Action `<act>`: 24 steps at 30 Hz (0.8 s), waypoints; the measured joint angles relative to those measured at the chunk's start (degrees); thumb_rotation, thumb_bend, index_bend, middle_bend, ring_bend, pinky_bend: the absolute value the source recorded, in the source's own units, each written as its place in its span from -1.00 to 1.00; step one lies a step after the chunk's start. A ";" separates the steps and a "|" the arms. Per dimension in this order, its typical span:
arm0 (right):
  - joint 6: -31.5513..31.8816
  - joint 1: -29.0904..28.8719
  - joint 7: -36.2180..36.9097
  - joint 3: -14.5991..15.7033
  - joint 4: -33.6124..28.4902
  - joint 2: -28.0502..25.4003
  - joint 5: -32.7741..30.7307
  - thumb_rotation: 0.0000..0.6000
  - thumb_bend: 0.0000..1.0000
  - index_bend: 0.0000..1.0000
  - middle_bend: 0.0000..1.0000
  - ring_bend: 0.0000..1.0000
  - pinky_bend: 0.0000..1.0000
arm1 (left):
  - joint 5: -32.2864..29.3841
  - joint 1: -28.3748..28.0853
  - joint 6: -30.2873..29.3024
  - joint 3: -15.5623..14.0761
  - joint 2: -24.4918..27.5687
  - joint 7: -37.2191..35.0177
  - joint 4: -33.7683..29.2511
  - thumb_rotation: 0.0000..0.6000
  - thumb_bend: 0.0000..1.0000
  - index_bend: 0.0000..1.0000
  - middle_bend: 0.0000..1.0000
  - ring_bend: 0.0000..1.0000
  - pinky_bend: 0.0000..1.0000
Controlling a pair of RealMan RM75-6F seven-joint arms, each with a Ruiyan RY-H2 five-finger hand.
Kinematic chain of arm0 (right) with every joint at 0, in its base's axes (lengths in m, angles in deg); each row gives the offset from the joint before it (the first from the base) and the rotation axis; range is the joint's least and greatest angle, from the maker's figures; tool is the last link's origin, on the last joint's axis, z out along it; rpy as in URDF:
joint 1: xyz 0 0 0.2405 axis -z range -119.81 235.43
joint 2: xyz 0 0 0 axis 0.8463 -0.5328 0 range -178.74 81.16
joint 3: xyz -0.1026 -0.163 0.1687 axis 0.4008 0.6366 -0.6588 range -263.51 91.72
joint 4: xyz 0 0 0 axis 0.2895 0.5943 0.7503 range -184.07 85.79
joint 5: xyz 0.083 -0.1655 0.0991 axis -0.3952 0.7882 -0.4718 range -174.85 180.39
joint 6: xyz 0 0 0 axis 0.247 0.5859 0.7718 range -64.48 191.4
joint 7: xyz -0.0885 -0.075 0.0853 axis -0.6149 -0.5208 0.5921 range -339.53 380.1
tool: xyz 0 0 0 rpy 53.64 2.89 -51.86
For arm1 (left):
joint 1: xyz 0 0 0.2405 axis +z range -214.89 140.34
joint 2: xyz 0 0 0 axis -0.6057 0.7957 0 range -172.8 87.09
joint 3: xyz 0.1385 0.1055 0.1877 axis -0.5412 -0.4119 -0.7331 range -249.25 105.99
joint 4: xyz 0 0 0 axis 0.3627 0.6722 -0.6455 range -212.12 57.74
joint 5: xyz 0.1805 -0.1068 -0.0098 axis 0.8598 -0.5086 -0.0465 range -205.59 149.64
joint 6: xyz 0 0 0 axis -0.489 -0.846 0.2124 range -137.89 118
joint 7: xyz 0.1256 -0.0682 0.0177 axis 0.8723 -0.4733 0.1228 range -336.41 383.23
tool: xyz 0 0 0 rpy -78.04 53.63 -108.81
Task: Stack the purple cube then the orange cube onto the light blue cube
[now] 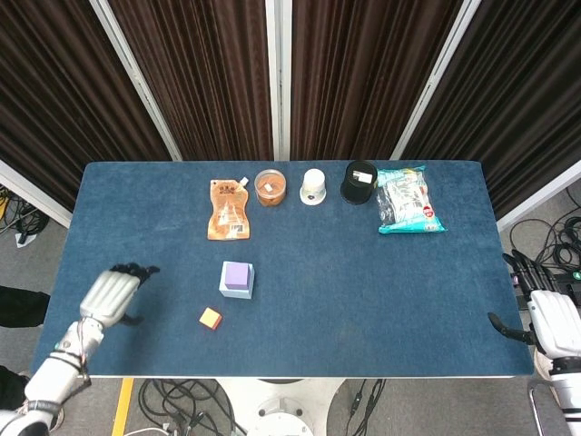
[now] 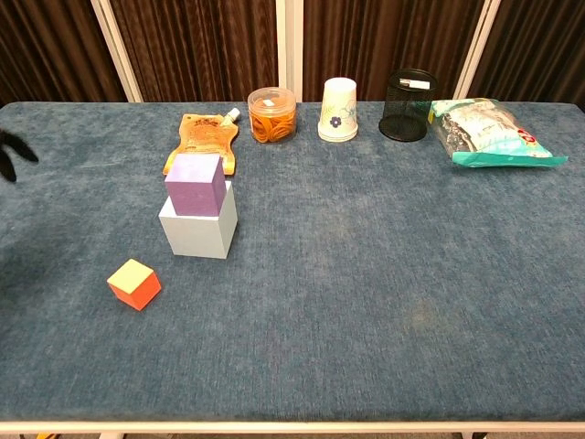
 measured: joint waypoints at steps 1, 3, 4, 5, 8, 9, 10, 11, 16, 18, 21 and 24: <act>-0.17 -0.08 -0.37 0.04 -0.06 0.11 -0.05 1.00 -0.65 -1.00 -0.99 -1.00 -1.00 | 0.51 1.01 -0.70 -0.07 -1.09 -0.90 0.07 1.00 -0.76 -0.49 -0.15 -0.52 -0.46; -0.67 -0.30 -1.24 0.17 -0.24 0.37 -0.15 1.00 -0.65 -1.00 -0.99 -1.00 -1.00 | 1.79 2.35 -1.51 -0.12 -3.17 -2.19 0.24 1.00 -0.77 -0.49 -0.15 -0.52 -0.46; -0.89 -0.39 -1.55 0.25 -0.33 0.47 -0.17 1.00 -0.65 -1.00 -0.99 -1.00 -1.00 | 2.64 2.63 -1.70 -0.13 -3.82 -2.45 0.37 1.00 -0.77 -0.50 -0.15 -0.52 -0.46; -1.13 -0.53 -1.83 0.34 -0.43 0.56 -0.18 1.00 -0.65 -1.00 -0.99 -1.00 -1.00 | 4.11 2.91 -1.96 -0.18 -4.62 -2.61 0.69 1.00 -0.77 -0.50 -0.15 -0.52 -0.46; -1.33 -0.63 -1.82 0.41 -0.44 0.65 -0.29 1.00 -0.65 -1.00 -0.99 -1.00 -1.00 | 9.17 3.46 -2.89 -0.45 -6.53 -2.52 2.46 1.00 -0.76 -0.50 -0.15 -0.52 -0.46; -1.39 -0.65 -1.77 0.39 -0.41 0.65 -0.39 1.00 -0.65 -1.00 -0.99 -1.00 -1.00 | 11.05 3.59 -3.28 -0.58 -7.13 -2.41 3.42 1.00 -0.76 -0.50 -0.15 -0.52 -0.46; -1.46 -0.68 -1.70 0.37 -0.37 0.65 -0.52 1.00 -0.65 -1.00 -0.99 -1.00 -1.00 | 13.07 3.72 -3.70 -0.73 -7.77 -2.33 4.63 1.00 -0.76 -0.50 -0.15 -0.52 -0.46; -1.53 -0.71 -1.61 0.31 -0.32 0.65 -0.72 1.00 -0.65 -1.00 -0.99 -1.00 -1.00 | 15.92 3.83 -4.22 -0.95 -8.61 -2.31 6.57 1.00 -0.76 -0.50 -0.15 -0.52 -0.45; -1.65 -0.83 -1.30 0.08 -0.23 0.59 -1.16 1.00 -0.65 -1.00 -0.99 -1.00 -1.00 | 27.70 3.48 -6.18 -2.19 -11.15 -3.44 15.61 1.00 -0.76 -0.48 -0.13 -0.52 -0.44; -1.83 -0.92 -1.30 0.05 -0.22 0.58 -1.29 1.00 -0.65 -1.00 -0.99 -1.00 -1.00 | 32.88 3.07 -7.39 -2.85 -12.10 -3.95 20.15 1.00 -0.76 -0.46 -0.12 -0.52 -0.44; -2.16 -1.07 -1.46 0.06 -0.24 0.58 -1.46 1.00 -0.65 -1.00 -0.99 -1.00 -1.00 | 39.91 2.28 -9.59 -3.72 -13.49 -4.17 26.78 1.00 -0.76 -0.45 -0.12 -0.52 -0.44; -2.14 -1.09 -1.70 0.12 -0.31 0.67 -1.41 1.00 -0.65 -1.00 -0.99 -1.00 -1.00 | 45.97 1.09 -12.04 -4.22 -15.03 -4.03 32.65 1.00 -0.76 -0.45 -0.12 -0.52 -0.43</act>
